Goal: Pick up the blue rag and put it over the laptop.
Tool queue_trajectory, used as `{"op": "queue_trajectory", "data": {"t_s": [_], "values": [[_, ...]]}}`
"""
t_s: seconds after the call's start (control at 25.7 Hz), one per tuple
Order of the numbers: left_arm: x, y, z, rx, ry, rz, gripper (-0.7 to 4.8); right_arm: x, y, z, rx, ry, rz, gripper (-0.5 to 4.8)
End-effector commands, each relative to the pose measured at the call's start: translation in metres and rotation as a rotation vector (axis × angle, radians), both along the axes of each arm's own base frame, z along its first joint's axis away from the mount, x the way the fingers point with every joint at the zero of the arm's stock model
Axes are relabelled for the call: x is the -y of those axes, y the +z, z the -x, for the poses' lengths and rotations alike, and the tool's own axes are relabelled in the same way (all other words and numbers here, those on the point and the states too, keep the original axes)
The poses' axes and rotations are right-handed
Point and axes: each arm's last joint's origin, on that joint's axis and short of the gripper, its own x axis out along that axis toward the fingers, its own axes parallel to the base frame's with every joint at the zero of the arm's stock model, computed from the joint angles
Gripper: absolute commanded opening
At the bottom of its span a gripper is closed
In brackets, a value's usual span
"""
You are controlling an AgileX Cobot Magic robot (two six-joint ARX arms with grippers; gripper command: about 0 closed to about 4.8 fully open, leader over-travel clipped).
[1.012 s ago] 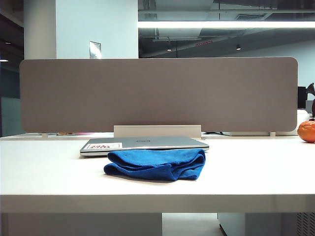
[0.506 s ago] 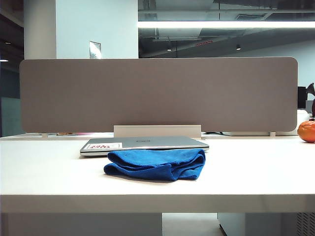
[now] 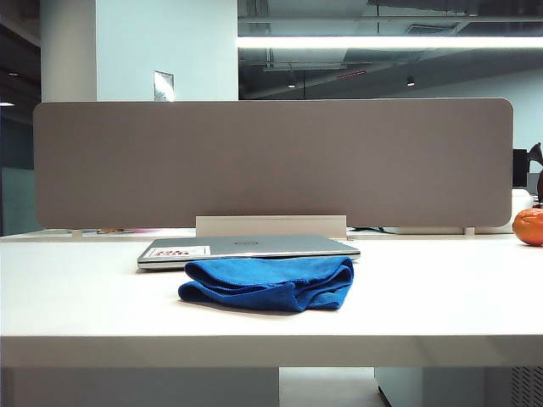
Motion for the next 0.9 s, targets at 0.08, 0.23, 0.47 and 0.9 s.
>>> {"op": "queue_trajectory", "data": {"t_s": [0.08,0.23,0.47,0.9], "values": [[0.002,0.012,0.003,0.037,-0.082,0.006,-0.06,0.000,0.000,0.000,0.006,0.005,-0.001,0.23],[0.003,0.024,0.005,0.069,-0.088,0.004,-0.06,0.000,0.000,0.000,0.006,0.005,-0.001,0.23],[0.003,0.044,0.007,0.098,-0.103,0.001,-0.06,0.000,0.000,0.000,0.009,0.006,-0.001,0.23],[0.006,0.096,-0.022,-0.016,-0.222,0.014,-0.06,0.000,0.000,0.000,0.009,-0.005,0.000,0.23]]}}
